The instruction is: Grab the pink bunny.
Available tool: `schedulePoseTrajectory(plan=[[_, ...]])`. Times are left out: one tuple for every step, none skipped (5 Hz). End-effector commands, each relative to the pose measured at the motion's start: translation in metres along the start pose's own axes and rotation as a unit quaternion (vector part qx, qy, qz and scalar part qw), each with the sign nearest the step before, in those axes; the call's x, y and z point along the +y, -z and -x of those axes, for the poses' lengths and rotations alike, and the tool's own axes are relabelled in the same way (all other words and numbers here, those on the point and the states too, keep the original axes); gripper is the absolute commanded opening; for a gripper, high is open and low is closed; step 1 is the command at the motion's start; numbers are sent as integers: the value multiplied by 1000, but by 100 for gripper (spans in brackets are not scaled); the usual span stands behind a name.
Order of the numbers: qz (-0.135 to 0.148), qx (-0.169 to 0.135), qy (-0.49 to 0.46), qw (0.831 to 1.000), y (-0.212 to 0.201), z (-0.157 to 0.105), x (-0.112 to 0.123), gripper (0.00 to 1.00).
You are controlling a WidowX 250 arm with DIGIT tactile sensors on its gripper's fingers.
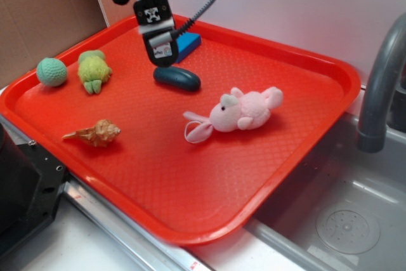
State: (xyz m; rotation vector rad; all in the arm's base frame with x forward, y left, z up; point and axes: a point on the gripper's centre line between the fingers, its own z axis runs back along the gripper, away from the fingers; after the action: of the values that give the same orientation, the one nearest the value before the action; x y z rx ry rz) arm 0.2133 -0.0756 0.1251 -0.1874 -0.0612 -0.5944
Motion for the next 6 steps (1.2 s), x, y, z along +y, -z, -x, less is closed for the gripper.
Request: schedulePoseTrajectory(plan=[[-37,-21,32,999,31,-51,-8,100],[-36,7,38,999,56,-59,-3,100],[-28,10,48,998,74,-66,-5,100],[-26,26,72,997,90,-81,-9,100],[-24,43,96,994,98,-86,-26,100],[-29,45,90,995,98,-87,-23,0]])
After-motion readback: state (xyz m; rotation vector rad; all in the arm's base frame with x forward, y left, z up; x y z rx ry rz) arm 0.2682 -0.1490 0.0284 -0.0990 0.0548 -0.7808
